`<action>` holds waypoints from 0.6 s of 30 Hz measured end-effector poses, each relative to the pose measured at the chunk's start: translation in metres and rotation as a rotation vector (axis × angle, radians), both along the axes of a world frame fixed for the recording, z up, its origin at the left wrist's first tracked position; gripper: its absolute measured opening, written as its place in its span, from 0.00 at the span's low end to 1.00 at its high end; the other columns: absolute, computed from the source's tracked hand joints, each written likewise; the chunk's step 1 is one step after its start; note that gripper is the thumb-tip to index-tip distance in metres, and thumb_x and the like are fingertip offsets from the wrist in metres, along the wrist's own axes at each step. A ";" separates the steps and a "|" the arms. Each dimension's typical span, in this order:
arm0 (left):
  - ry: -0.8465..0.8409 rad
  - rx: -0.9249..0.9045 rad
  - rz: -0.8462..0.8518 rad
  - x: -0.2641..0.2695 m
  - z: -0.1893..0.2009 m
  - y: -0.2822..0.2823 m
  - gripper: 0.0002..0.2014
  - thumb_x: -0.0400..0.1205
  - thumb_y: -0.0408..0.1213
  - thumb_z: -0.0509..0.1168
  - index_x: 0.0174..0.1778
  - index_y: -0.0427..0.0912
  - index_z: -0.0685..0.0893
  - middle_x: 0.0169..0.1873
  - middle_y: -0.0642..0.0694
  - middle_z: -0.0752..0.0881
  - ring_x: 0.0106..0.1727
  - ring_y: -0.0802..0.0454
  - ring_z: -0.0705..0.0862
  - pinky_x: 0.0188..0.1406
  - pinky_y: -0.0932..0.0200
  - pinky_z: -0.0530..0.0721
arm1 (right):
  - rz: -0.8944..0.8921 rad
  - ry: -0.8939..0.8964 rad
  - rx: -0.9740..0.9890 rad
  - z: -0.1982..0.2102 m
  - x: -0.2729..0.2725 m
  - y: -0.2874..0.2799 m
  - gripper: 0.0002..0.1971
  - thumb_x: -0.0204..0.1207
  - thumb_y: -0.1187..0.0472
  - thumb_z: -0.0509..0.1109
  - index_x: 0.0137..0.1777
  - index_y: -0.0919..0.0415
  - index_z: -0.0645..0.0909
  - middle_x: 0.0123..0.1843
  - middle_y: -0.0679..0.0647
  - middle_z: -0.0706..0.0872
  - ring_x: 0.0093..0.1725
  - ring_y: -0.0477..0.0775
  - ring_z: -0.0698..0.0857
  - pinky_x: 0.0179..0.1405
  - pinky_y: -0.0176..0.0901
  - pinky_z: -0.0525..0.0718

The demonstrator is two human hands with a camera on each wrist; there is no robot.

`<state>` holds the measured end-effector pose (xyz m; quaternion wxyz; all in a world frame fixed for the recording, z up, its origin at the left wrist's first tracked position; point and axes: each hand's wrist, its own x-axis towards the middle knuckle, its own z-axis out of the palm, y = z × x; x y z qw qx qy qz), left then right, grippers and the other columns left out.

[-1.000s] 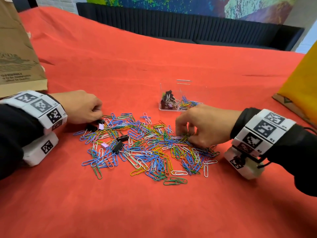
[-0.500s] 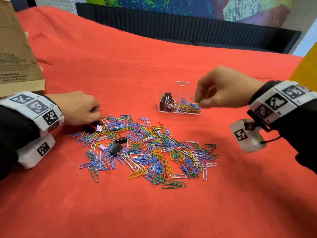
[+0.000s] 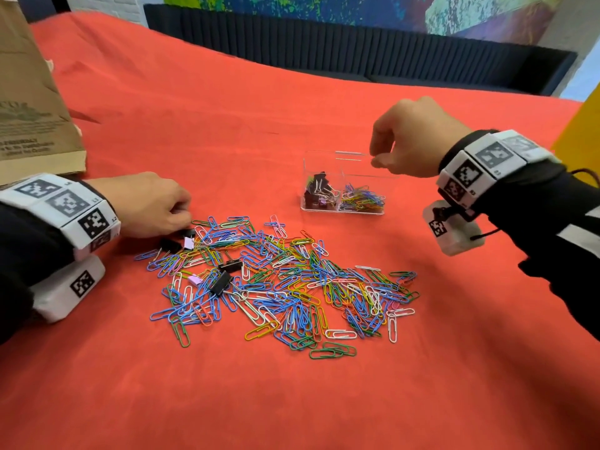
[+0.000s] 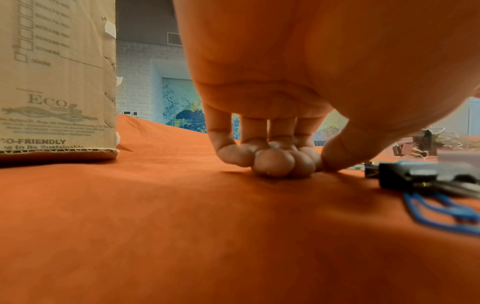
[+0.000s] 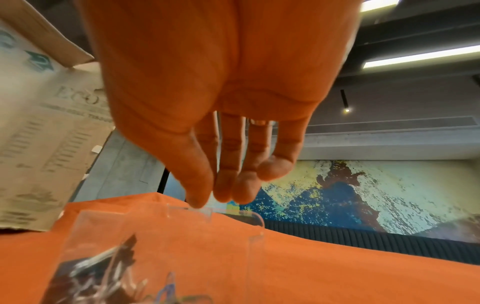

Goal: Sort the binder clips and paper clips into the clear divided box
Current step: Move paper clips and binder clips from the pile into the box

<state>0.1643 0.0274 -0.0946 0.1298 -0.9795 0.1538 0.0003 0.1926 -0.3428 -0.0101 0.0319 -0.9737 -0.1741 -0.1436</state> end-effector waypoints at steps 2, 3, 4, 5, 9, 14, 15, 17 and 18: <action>0.007 -0.001 0.003 0.000 0.000 0.000 0.14 0.80 0.49 0.60 0.34 0.44 0.77 0.32 0.47 0.85 0.34 0.44 0.79 0.40 0.55 0.78 | 0.027 -0.022 -0.011 0.002 -0.013 -0.004 0.01 0.68 0.59 0.77 0.36 0.52 0.89 0.34 0.49 0.90 0.38 0.55 0.86 0.49 0.52 0.88; 0.012 -0.005 0.008 -0.001 0.000 -0.001 0.14 0.80 0.49 0.60 0.34 0.44 0.78 0.32 0.47 0.85 0.34 0.43 0.79 0.40 0.55 0.78 | 0.051 0.002 -0.033 0.002 -0.022 -0.006 0.02 0.68 0.59 0.77 0.36 0.51 0.89 0.33 0.47 0.89 0.36 0.53 0.86 0.48 0.50 0.88; 0.017 -0.011 0.014 -0.001 0.001 -0.001 0.14 0.80 0.49 0.60 0.34 0.44 0.78 0.31 0.47 0.85 0.35 0.43 0.80 0.40 0.55 0.79 | 0.082 0.053 -0.063 0.001 -0.032 -0.006 0.02 0.68 0.58 0.76 0.36 0.50 0.90 0.32 0.45 0.89 0.35 0.50 0.87 0.47 0.47 0.87; 0.018 -0.014 0.021 -0.001 0.001 -0.002 0.14 0.80 0.48 0.60 0.34 0.44 0.78 0.30 0.47 0.85 0.34 0.43 0.79 0.40 0.55 0.78 | 0.118 0.129 -0.103 0.000 -0.042 -0.007 0.02 0.68 0.58 0.77 0.37 0.50 0.90 0.31 0.43 0.89 0.35 0.45 0.87 0.46 0.42 0.86; 0.012 -0.003 0.033 -0.002 0.001 -0.004 0.14 0.81 0.48 0.61 0.33 0.44 0.77 0.27 0.50 0.81 0.32 0.46 0.77 0.37 0.57 0.73 | 0.226 0.540 -0.206 -0.017 -0.079 -0.013 0.14 0.67 0.57 0.80 0.51 0.39 0.87 0.41 0.30 0.88 0.42 0.34 0.89 0.35 0.17 0.75; 0.009 -0.016 0.031 -0.001 0.001 -0.002 0.14 0.81 0.48 0.61 0.32 0.44 0.77 0.28 0.49 0.83 0.32 0.45 0.78 0.40 0.54 0.79 | 0.292 0.597 -0.275 -0.039 -0.104 -0.023 0.31 0.63 0.47 0.82 0.68 0.38 0.79 0.57 0.34 0.82 0.50 0.41 0.87 0.37 0.16 0.76; 0.008 -0.014 0.029 -0.002 0.001 -0.002 0.14 0.81 0.48 0.61 0.32 0.44 0.77 0.28 0.49 0.83 0.32 0.45 0.79 0.41 0.53 0.80 | 0.290 0.578 -0.262 -0.041 -0.107 -0.022 0.31 0.62 0.45 0.82 0.68 0.39 0.79 0.57 0.35 0.83 0.49 0.42 0.87 0.38 0.17 0.76; 0.006 -0.013 0.030 -0.002 0.001 -0.003 0.15 0.81 0.48 0.61 0.32 0.44 0.77 0.27 0.49 0.83 0.32 0.45 0.79 0.41 0.53 0.80 | 0.295 0.544 -0.228 -0.044 -0.112 -0.021 0.28 0.64 0.44 0.81 0.66 0.41 0.81 0.53 0.36 0.85 0.47 0.40 0.87 0.41 0.20 0.76; 0.006 -0.015 0.033 -0.002 0.001 -0.003 0.15 0.81 0.48 0.61 0.32 0.44 0.77 0.27 0.49 0.82 0.32 0.46 0.79 0.40 0.54 0.79 | 0.296 0.528 -0.211 -0.045 -0.114 -0.019 0.25 0.65 0.45 0.80 0.64 0.42 0.83 0.50 0.37 0.86 0.45 0.40 0.87 0.43 0.22 0.77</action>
